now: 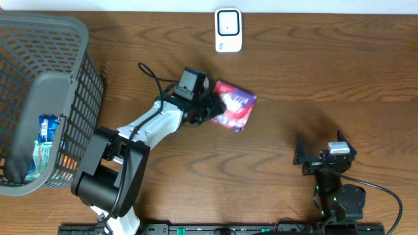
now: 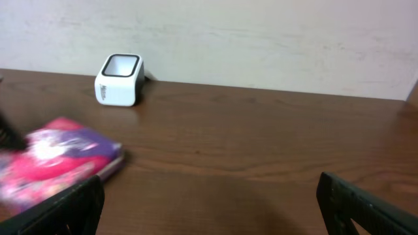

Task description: Scan the item barcode

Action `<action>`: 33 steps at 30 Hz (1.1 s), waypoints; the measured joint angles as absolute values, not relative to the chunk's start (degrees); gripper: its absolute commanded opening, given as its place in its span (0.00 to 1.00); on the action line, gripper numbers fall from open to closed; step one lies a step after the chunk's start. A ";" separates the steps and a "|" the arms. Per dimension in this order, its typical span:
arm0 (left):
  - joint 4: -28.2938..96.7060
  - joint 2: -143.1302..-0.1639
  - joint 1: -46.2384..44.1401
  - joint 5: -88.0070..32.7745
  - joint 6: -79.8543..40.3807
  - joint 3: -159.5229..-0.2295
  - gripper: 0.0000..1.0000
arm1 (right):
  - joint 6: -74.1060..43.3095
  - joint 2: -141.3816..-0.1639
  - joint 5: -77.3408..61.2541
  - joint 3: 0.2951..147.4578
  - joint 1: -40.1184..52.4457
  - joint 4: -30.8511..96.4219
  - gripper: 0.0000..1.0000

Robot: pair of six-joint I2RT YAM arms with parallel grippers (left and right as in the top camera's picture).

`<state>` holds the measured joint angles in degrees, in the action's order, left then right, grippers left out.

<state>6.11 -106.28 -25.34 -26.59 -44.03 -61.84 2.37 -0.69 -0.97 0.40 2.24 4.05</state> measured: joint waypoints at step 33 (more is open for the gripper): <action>17.85 -91.83 -41.56 -12.08 -17.17 -62.35 0.49 | 2.37 -0.69 -0.97 0.40 2.24 4.05 0.99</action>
